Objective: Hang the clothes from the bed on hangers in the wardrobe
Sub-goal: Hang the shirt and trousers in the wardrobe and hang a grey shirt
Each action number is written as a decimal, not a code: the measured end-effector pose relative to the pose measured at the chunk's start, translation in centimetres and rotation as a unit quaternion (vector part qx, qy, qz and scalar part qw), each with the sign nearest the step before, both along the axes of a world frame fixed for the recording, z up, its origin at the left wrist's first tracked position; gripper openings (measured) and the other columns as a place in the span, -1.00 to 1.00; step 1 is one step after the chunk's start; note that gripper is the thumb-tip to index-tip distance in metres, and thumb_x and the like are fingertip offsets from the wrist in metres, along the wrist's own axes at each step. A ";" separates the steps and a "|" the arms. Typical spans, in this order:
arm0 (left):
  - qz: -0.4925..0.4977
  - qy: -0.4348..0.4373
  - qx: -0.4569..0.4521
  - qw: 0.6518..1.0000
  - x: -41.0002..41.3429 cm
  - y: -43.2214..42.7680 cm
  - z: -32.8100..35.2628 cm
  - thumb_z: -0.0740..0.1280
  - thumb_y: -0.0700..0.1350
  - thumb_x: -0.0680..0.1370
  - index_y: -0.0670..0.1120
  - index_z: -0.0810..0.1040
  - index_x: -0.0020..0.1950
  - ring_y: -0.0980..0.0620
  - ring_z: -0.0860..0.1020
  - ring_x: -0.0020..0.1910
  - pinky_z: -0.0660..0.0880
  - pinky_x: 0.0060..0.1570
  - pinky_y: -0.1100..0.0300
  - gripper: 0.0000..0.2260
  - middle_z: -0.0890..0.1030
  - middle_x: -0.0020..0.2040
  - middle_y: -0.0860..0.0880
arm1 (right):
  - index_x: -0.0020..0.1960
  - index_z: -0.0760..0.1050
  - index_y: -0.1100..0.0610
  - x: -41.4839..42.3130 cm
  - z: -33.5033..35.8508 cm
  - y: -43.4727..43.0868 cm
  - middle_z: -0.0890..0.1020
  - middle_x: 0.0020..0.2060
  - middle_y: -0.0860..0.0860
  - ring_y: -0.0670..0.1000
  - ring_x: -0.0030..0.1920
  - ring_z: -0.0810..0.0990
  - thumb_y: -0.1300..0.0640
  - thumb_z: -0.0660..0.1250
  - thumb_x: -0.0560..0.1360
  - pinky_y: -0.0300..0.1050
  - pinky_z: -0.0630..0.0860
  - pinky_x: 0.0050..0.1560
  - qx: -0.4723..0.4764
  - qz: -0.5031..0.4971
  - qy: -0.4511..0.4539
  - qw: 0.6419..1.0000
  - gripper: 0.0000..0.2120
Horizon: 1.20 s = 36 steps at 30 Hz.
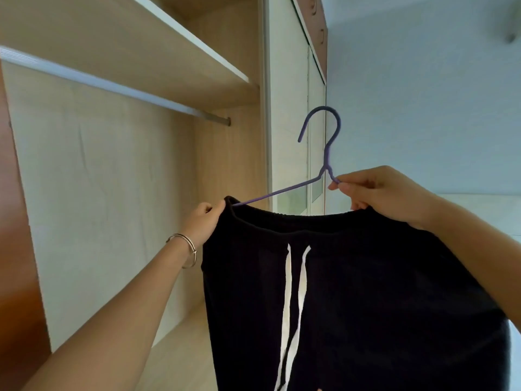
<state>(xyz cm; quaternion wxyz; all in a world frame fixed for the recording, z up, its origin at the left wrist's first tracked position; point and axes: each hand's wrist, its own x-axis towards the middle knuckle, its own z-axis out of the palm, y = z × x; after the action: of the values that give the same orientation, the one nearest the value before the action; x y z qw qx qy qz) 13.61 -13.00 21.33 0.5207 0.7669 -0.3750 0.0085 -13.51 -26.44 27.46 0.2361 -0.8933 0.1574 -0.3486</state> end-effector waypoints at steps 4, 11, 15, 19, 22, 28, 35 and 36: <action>0.010 -0.049 -0.025 0.998 2.2 -1.8 -0.3 -0.05 0.13 0.60 -0.19 0.47 0.05 0.01 0.43 -0.15 0.29 -0.27 0.25 -0.54 0.46 -0.14 -0.06 | 0.02 0.57 -0.06 2.3 0.3 -1.7 0.48 -0.43 0.03 -0.06 -0.32 0.47 0.10 0.20 0.57 -0.39 0.46 -0.17 0.028 0.015 -0.002 1.000 -0.81; 0.047 -0.230 -0.006 0.972 6.3 -4.5 2.5 -0.03 0.13 0.59 -0.10 0.49 -0.11 -0.03 0.47 -0.25 0.41 -0.15 0.09 -0.58 0.54 -0.22 -0.10 | -0.05 0.59 -0.06 11.3 1.0 -6.2 0.48 -0.51 -0.14 -0.11 -0.35 0.42 0.08 0.22 0.55 -0.24 0.48 -0.12 0.069 0.081 -0.002 0.994 -0.83; -0.043 -0.305 0.042 0.950 7.4 -8.6 5.3 0.13 0.07 0.57 -0.06 0.49 0.02 0.17 0.39 -0.39 0.35 -0.31 0.30 -0.75 0.50 -0.30 -0.02 | -0.04 0.63 0.04 18.9 1.9 -8.6 0.44 -0.46 -0.07 -0.15 -0.42 0.40 0.09 0.26 0.53 -0.30 0.42 -0.27 0.064 0.148 -0.008 0.987 -0.83; 0.029 -0.313 -0.002 0.949 11.2 -9.6 7.6 0.20 -0.09 0.58 -0.02 0.48 -0.19 0.22 0.35 -0.57 0.25 -0.50 0.40 -0.83 0.35 -0.56 0.08 | 0.01 0.59 -0.02 24.0 4.1 -11.1 0.59 -0.29 -0.03 -0.12 -0.32 0.49 0.10 0.24 0.55 -0.32 0.49 -0.20 0.074 0.243 0.013 0.967 -0.84; 0.123 -0.308 -0.033 0.943 14.7 -8.1 9.4 0.24 -0.09 0.56 0.13 0.46 -0.31 0.29 0.44 -0.44 0.32 -0.39 0.45 -0.75 0.46 -0.53 0.17 | 0.11 0.48 -0.20 26.2 5.8 -14.3 0.60 -0.01 -0.07 -0.10 -0.03 0.59 -0.03 0.24 0.52 -0.27 0.53 -0.02 0.028 0.305 0.085 0.948 -0.81; 0.339 -0.386 0.057 0.856 19.8 -3.9 14.3 0.21 -0.03 0.56 -0.18 0.62 -0.12 -0.01 0.53 -0.10 0.41 -0.09 0.19 -0.72 0.60 -0.25 -0.05 | 0.00 0.61 0.19 31.9 7.0 -14.3 0.71 -0.07 0.10 0.07 -0.07 0.69 -0.02 0.30 0.47 -0.03 0.58 0.10 0.109 0.414 0.155 0.890 -0.70; 0.406 -0.279 0.011 0.870 18.9 0.2 18.0 0.20 -0.07 0.57 -0.12 0.37 0.37 -0.07 0.33 0.39 0.24 0.36 0.14 -0.62 0.41 0.38 -0.09 | -0.06 0.62 0.35 38.6 9.7 -5.8 0.69 -0.10 0.23 0.22 -0.09 0.66 0.09 0.33 0.47 0.05 0.58 0.06 0.313 0.463 0.056 0.827 -0.70; 0.394 -0.270 -0.011 0.878 18.1 0.9 17.5 0.18 -0.07 0.58 -0.12 0.35 0.38 -0.05 0.35 0.37 0.24 0.34 0.19 -0.62 0.40 0.39 -0.09 | -0.12 0.60 0.33 39.0 10.2 -4.2 0.69 -0.21 0.19 0.15 -0.24 0.67 0.12 0.30 0.49 -0.06 0.60 -0.09 0.334 0.477 0.052 0.811 -0.74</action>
<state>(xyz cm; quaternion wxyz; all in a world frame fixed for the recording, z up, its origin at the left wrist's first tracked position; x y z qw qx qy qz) 31.75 -12.14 38.83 0.3608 0.8137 -0.1674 0.4238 25.51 -30.59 37.71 0.6479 -0.7391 -0.1703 -0.0712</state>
